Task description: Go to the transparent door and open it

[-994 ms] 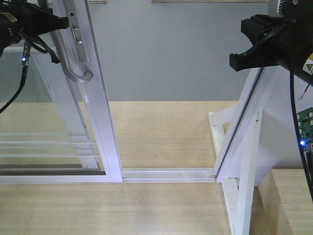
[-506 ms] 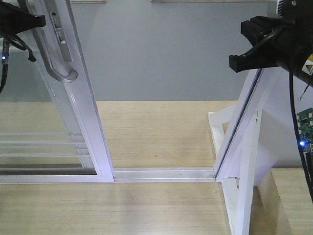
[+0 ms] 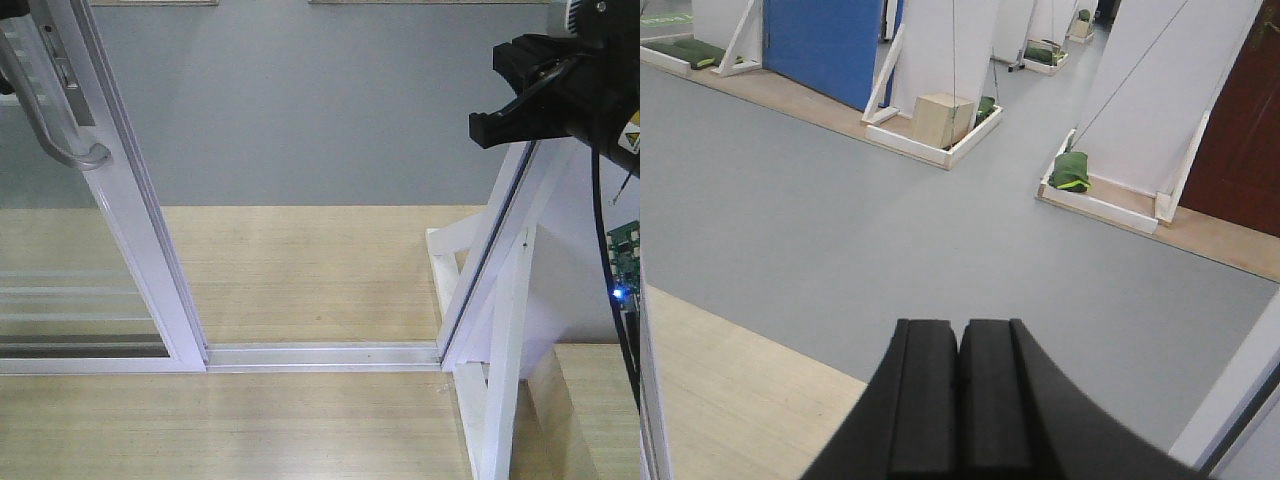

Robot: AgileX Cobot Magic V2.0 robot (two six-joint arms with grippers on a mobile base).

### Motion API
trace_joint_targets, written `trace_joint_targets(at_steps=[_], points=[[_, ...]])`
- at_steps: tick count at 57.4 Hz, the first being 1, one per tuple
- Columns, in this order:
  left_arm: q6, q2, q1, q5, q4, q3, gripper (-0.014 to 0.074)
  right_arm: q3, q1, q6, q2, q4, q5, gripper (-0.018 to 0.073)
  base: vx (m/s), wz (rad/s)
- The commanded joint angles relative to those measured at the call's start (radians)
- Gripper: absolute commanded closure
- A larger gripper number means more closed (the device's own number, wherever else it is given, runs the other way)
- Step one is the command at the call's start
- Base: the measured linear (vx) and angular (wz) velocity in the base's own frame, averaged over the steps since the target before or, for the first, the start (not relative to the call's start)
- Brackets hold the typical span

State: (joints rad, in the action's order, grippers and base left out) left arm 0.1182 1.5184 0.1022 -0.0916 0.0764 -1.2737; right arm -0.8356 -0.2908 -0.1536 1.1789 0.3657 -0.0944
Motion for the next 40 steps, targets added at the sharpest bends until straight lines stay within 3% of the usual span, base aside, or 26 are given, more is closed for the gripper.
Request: trace_joint_targets(at_steps=[1,13,26,40], points=[[-0.01,-0.118,-0.003,0.04,-0.012,0.01,0.0595,-0.028,0.004,0.005,-0.04,-0.004,-0.052,0.0565,0.0,0.0],[-0.01,-0.327,-0.029,0.025,-0.011,0.177,0.0595,-0.028,0.004,-0.002,-0.135,-0.012,0.07,0.0565,0.0,0.0],[-0.016,-0.587,-0.119,-0.058,-0.005,0.366,0.0595,-0.028,0.004,-0.002,-0.281,-0.036,0.259,0.0565,0.0,0.0],[-0.014,-0.889,-0.174,-0.157,0.096,0.556,0.0595,0.022,0.004,0.028,-0.443,-0.086,0.3,0.0565,0.0,0.0]])
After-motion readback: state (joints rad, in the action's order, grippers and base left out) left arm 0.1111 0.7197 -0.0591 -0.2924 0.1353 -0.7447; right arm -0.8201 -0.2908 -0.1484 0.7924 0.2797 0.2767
